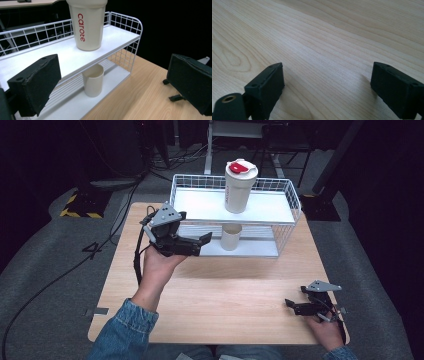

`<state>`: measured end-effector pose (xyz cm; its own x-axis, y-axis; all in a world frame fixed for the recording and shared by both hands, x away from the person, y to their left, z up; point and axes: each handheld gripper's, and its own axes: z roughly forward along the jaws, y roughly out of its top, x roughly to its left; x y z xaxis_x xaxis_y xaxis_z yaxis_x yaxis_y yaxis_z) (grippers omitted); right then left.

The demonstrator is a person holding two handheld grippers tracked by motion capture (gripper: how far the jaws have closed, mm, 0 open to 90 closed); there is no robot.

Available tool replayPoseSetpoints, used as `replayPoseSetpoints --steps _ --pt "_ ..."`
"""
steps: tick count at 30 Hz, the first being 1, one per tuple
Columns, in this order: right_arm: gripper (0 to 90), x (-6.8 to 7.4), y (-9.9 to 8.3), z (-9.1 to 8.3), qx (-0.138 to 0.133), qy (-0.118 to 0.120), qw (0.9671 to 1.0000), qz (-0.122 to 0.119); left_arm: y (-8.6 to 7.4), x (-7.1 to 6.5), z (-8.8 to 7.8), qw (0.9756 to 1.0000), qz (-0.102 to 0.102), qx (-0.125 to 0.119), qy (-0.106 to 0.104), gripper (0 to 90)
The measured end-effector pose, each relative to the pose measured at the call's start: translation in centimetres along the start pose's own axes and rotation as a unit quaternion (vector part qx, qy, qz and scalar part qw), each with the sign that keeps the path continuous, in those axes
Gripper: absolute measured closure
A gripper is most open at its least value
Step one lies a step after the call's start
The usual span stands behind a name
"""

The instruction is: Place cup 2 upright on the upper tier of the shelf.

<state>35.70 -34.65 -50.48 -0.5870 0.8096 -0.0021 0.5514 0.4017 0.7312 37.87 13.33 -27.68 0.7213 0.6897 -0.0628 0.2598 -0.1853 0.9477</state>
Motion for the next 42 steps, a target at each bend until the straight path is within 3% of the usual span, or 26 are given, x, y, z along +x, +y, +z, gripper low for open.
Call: replayPoseSetpoints --steps 10,15,16,18,28,31,34,37,38,42 --pt "11.9 0.0 0.2 0.2 0.0 0.0 1.0 0.001 -2.3 0.4 -1.6 0.9995 0.001 0.03 -0.003 0.0" --pt "12.0 0.0 0.2 0.2 0.0 0.0 1.0 0.001 -4.2 0.7 -2.7 0.9992 -0.003 0.038 0.01 0.0" --pt "12.0 0.0 0.2 0.2 0.0 0.0 1.0 0.001 -4.8 0.8 -3.1 0.9991 -0.004 0.035 0.026 0.0" --pt "12.0 0.0 0.2 0.2 0.0 0.0 1.0 0.001 -5.3 0.9 -3.1 0.9985 -0.001 0.043 0.034 0.0" --pt "12.0 0.0 0.2 0.2 0.0 0.0 1.0 0.001 -8.2 1.3 -3.4 0.9965 0.002 0.077 0.031 0.0" --pt "12.0 0.0 0.2 0.2 0.0 0.0 1.0 0.001 -9.9 1.7 -4.0 0.9958 0.001 0.082 0.04 0.0" --pt "12.0 0.0 0.2 0.2 0.0 0.0 1.0 0.001 -11.3 1.7 -4.2 0.9943 -0.007 0.097 0.043 0.0" --pt "12.0 0.1 0.2 0.2 0.0 0.0 1.0 0.001 -12.2 1.9 -4.4 0.9943 -0.022 0.097 0.036 0.0" --pt "12.0 0.1 0.2 0.2 -0.001 0.001 1.0 0.001 -12.8 2.3 -4.4 0.9935 -0.038 0.104 0.026 0.0" --pt "12.0 0.1 0.2 0.2 0.0 0.0 1.0 0.001 -13.7 2.6 -4.6 0.9926 -0.05 0.105 0.034 0.0"
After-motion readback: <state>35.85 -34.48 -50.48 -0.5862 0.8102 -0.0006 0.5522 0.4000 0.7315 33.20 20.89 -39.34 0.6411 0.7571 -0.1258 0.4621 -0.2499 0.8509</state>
